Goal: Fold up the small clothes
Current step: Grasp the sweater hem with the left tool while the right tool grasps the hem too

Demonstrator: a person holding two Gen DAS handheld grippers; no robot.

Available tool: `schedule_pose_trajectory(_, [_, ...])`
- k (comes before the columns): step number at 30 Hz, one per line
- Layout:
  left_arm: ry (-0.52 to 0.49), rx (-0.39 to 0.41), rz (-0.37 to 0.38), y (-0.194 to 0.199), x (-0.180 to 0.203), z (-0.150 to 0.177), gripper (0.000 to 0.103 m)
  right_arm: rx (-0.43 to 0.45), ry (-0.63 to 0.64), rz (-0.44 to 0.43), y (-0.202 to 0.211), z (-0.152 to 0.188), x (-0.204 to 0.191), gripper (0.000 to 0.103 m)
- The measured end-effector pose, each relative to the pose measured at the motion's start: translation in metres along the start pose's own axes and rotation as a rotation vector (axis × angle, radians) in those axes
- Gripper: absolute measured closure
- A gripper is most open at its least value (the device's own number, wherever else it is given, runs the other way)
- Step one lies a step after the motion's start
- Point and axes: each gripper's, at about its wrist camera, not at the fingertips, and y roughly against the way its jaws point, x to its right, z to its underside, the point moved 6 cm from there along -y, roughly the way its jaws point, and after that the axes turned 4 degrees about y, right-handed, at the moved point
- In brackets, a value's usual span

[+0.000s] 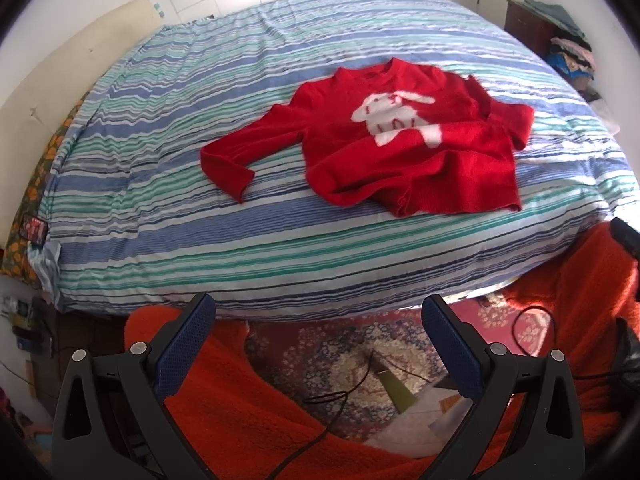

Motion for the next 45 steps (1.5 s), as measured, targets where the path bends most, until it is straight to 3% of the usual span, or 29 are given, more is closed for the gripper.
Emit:
schedule_pose_trajectory(4, [0.031, -0.159, 0.074, -0.058, -0.008, 0.011, 0.001, 0.038, -0.021, -0.122, -0.012, -0.003, -0.009, 0.0])
schedule_pose_trajectory(7, [0.043, -0.122, 0.153, -0.07, -0.025, -0.019, 0.001, 0.067, -0.043, -0.223, -0.028, -0.018, -0.007, 0.0])
schedule_pose_trajectory(12, [0.083, 0.04, 0.28, -0.081, -0.066, -0.139, 0.001, 0.249, -0.08, -0.279, -0.063, -0.093, 0.047, 0.0])
schedule_pose_trajectory(16, [0.064, 0.055, 0.372, -0.137, -0.071, -0.235, 0.001, 0.354, -0.153, -0.393, -0.129, -0.176, 0.106, 0.0])
schedule_pose_trajectory(19, [-0.001, 0.021, 0.375, -0.199, -0.059, -0.289, 0.001, 0.246, -0.182, -0.552, -0.216, -0.233, 0.124, 0.0])
schedule_pose_trajectory(21, [-0.052, 0.007, 0.339, -0.241, -0.048, -0.316, 0.001, 0.158, -0.185, -0.583, -0.274, -0.262, 0.126, 0.0])
schedule_pose_trajectory(23, [-0.081, -0.028, 0.354, -0.271, -0.038, -0.335, 0.002, 0.078, -0.159, -0.636, -0.324, -0.286, 0.117, 0.0])
schedule_pose_trajectory(26, [-0.112, -0.062, 0.407, -0.301, -0.028, -0.349, 0.002, -0.001, -0.061, -0.666, -0.381, -0.315, 0.093, 0.0])
schedule_pose_trajectory(31, [-0.096, -0.172, 0.489, -0.358, -0.016, -0.354, 0.003, -0.12, 0.04, -0.716, -0.45, -0.322, 0.055, 0.003])
schedule_pose_trajectory(32, [-0.082, -0.198, 0.502, -0.367, -0.016, -0.353, 0.006, -0.14, 0.059, -0.719, -0.46, -0.319, 0.049, 0.007])
schedule_pose_trajectory(34, [-0.079, -0.259, 0.546, -0.377, -0.01, -0.347, 0.022, -0.191, 0.094, -0.738, -0.473, -0.311, 0.039, 0.018])
schedule_pose_trajectory(36, [-0.141, -0.276, 0.559, -0.373, 0.001, -0.34, 0.046, -0.213, 0.143, -0.737, -0.476, -0.307, 0.033, 0.037])
schedule_pose_trajectory(37, [-0.192, -0.27, 0.563, -0.367, 0.008, -0.337, 0.06, -0.214, 0.159, -0.749, -0.472, -0.305, 0.034, 0.046])
schedule_pose_trajectory(38, [-0.221, -0.276, 0.553, -0.366, 0.013, -0.336, 0.099, -0.221, 0.169, -0.765, -0.469, -0.303, 0.036, 0.074])
schedule_pose_trajectory(39, [-0.24, -0.275, 0.519, -0.362, 0.015, -0.333, 0.099, -0.225, 0.185, -0.754, -0.465, -0.302, 0.039, 0.096])
schedule_pose_trajectory(42, [-0.281, -0.147, 0.36, -0.34, 0.016, -0.337, 0.099, -0.198, 0.256, -0.678, -0.443, -0.3, 0.045, 0.096])
schedule_pose_trajectory(45, [-0.258, -0.018, 0.221, -0.31, 0.012, -0.347, 0.099, -0.135, 0.308, -0.573, -0.411, -0.301, 0.051, 0.096])
